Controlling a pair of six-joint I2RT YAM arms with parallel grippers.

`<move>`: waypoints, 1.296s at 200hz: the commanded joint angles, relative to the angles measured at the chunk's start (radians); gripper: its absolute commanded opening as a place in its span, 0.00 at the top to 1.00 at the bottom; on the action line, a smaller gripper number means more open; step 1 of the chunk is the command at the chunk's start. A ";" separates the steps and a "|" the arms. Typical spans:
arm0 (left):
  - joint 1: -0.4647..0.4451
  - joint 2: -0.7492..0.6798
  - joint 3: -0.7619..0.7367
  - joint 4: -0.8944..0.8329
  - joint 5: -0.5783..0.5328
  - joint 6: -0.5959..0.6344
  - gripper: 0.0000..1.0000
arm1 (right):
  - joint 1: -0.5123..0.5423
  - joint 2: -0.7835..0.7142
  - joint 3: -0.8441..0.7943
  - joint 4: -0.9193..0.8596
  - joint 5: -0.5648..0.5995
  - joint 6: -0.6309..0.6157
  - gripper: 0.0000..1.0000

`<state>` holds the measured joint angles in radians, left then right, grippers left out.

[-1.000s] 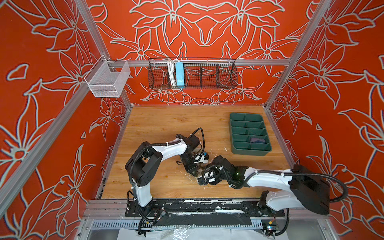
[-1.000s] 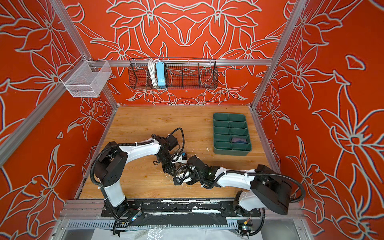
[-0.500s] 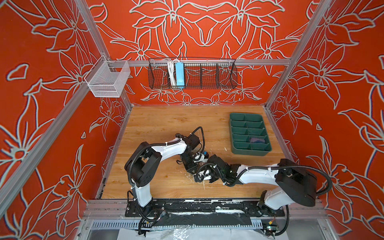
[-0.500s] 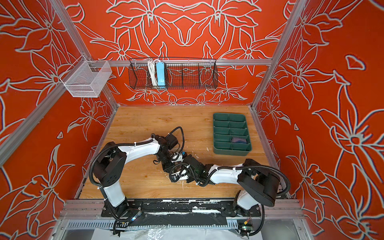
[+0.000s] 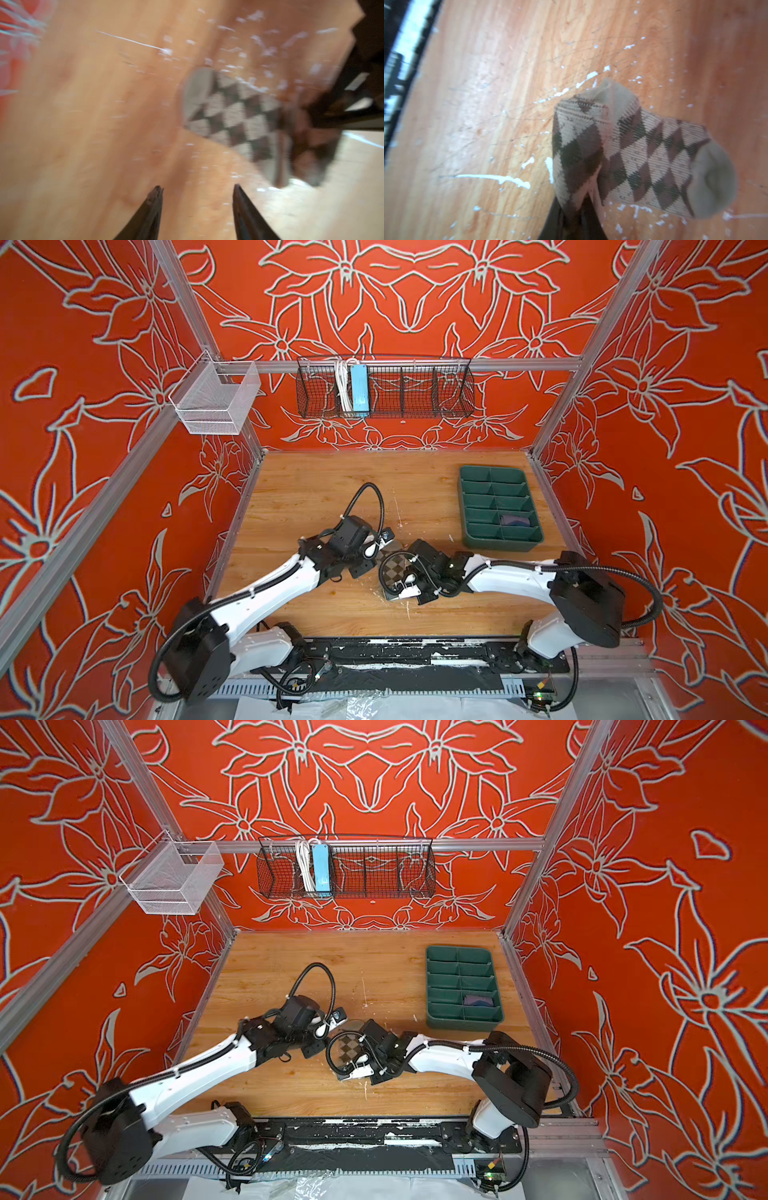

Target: Roll the socks

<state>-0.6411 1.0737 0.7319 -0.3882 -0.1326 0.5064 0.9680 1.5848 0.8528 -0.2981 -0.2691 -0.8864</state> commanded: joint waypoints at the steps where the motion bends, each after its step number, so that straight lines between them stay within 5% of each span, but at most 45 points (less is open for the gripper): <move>1: 0.004 -0.163 -0.057 0.139 -0.162 0.081 0.43 | -0.015 0.053 0.064 -0.209 -0.187 0.026 1.00; 51: 0.004 -0.409 -0.025 0.005 0.002 0.208 0.42 | -0.068 0.157 0.182 -0.300 -0.266 0.054 1.00; 93: -0.035 -0.456 -0.022 -0.057 0.196 0.318 0.42 | -0.127 0.264 0.294 -0.363 -0.310 0.060 1.00; 127: -0.227 -0.350 -0.061 -0.088 0.048 0.403 0.43 | -0.156 0.346 0.371 -0.406 -0.329 0.073 1.00; 171: -0.428 -0.149 -0.168 0.084 -0.073 0.384 0.47 | -0.171 0.377 0.390 -0.402 -0.330 0.080 1.00; 259: -0.460 0.291 -0.180 0.283 -0.211 0.172 0.60 | -0.184 0.360 0.363 -0.383 -0.360 0.077 1.00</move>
<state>-1.0996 1.3018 0.5461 -0.1452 -0.2913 0.7376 0.7918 1.9221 1.2388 -0.6918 -0.6521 -0.8066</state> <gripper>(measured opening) 0.440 0.124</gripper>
